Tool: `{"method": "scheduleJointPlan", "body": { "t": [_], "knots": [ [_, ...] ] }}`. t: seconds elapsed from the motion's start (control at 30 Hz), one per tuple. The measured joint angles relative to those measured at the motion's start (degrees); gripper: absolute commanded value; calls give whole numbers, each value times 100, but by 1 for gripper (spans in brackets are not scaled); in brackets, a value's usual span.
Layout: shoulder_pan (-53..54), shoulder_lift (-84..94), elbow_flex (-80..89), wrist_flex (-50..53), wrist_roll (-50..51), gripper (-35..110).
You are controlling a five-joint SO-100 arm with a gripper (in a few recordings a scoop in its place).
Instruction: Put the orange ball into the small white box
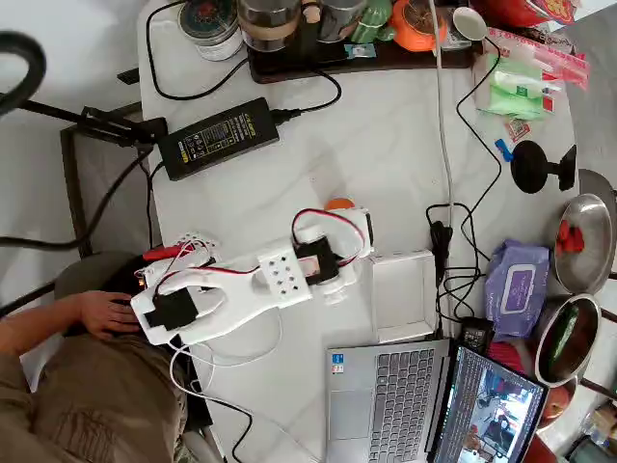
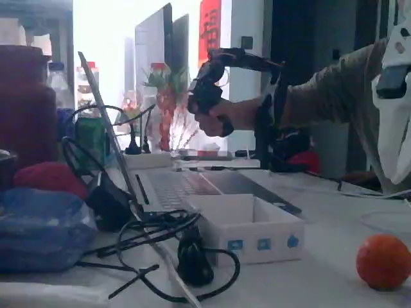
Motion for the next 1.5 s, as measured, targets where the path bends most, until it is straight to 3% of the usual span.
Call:
{"method": "scheduleJointPlan", "body": {
  "t": [0.2, 0.53, 1.5],
  "knots": [
    [18, -466, 0, 0, 9, 4],
    [-18, -668, 0, 0, 9, 31],
    [62, -817, 967, -220, 0, 31]
  ]
}}
